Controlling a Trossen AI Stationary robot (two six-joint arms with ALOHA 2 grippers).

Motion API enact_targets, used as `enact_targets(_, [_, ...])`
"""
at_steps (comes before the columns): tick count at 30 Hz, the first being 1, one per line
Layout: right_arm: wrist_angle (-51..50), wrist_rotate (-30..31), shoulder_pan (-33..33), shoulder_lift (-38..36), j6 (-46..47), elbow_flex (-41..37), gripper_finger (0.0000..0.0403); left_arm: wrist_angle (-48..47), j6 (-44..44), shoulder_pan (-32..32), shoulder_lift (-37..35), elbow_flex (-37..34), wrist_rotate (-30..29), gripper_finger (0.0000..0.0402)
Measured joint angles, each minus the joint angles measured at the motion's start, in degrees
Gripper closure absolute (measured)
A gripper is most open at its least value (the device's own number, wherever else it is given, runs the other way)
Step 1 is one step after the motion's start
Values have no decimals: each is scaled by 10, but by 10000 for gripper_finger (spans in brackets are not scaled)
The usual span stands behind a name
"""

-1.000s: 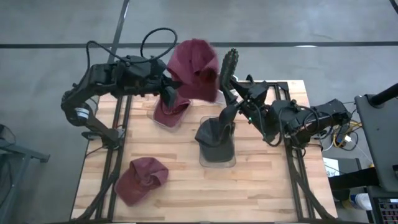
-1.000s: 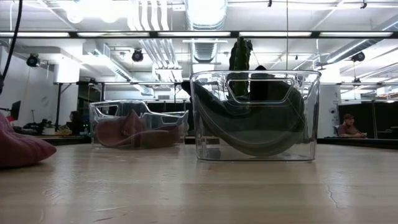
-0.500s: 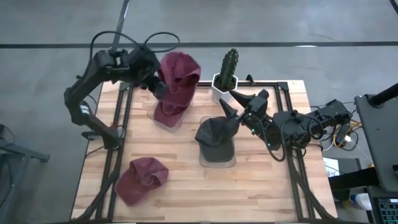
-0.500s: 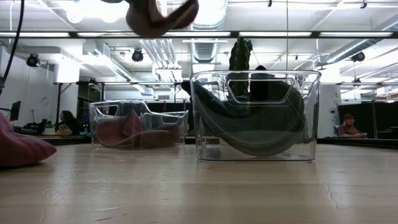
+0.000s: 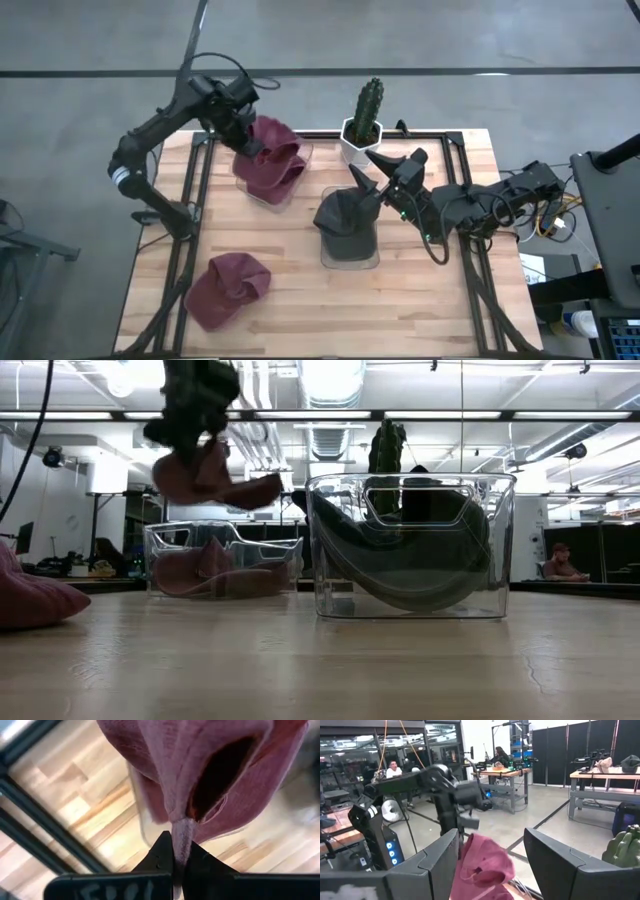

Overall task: Pick & Place hat
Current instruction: Put the top red cap into the top transparent bin

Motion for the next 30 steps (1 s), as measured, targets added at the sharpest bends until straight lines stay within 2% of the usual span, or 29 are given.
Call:
enact_targets(6, [0,0,0,10,2,0,181,48,36,18,8,-97,1,397])
enact_targets(9, [1,0,0,17,9,0,182,87,38,15,8,-123,28,397])
enact_targets(14, [2,2,0,24,35,-1,182,138,27,13,9,-138,61,391])
enact_targets(23, [2,4,0,29,63,-1,182,171,33,14,9,-160,45,383])
enact_targets(26, [1,4,0,30,70,-1,182,172,33,14,9,-168,44,365])
enact_targets(30, [1,4,0,30,70,-1,182,177,37,13,9,-170,43,320])
